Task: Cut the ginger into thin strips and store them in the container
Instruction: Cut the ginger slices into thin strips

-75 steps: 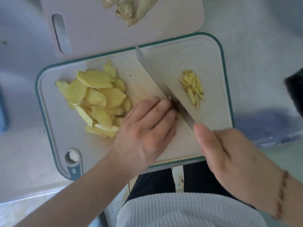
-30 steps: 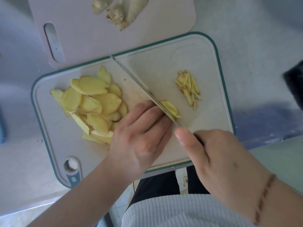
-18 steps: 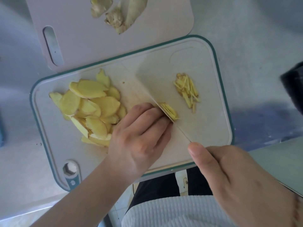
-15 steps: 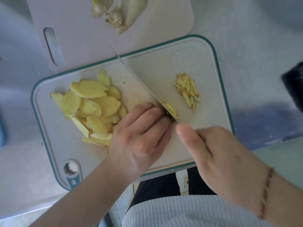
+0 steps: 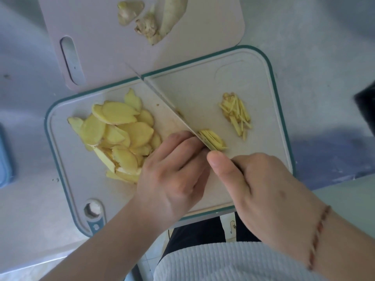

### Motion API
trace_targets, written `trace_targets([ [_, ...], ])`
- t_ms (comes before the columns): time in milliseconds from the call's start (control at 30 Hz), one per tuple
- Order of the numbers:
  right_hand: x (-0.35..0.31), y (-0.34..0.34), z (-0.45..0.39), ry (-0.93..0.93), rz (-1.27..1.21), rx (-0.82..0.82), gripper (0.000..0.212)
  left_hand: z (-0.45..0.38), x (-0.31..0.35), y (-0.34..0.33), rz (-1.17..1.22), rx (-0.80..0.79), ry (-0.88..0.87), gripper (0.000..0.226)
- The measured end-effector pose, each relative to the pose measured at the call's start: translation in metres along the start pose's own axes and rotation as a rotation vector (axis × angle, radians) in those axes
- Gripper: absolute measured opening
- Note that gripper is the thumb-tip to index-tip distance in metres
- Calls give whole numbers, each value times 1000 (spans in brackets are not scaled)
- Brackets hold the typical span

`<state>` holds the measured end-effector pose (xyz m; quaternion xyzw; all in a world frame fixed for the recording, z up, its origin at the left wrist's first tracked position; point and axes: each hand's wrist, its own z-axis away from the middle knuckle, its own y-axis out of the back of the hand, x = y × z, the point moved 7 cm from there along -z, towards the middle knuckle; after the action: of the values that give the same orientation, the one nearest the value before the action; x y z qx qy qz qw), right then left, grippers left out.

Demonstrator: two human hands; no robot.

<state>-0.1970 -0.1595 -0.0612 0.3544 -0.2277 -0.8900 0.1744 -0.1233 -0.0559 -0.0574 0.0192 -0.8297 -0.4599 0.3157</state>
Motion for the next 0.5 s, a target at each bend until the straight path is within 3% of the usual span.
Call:
trace_targets([
  [233,13,4,31,-65,-17,-6,68,2,-1,-2,-29,-18,-2,7],
  [333,11,-1,19,-42,21,-20,78,2,0,-2,-14,-25,-5,8],
  [500,-3,-1,2,-8,-28,-2,67,0,0,3,-4,5,4,19],
])
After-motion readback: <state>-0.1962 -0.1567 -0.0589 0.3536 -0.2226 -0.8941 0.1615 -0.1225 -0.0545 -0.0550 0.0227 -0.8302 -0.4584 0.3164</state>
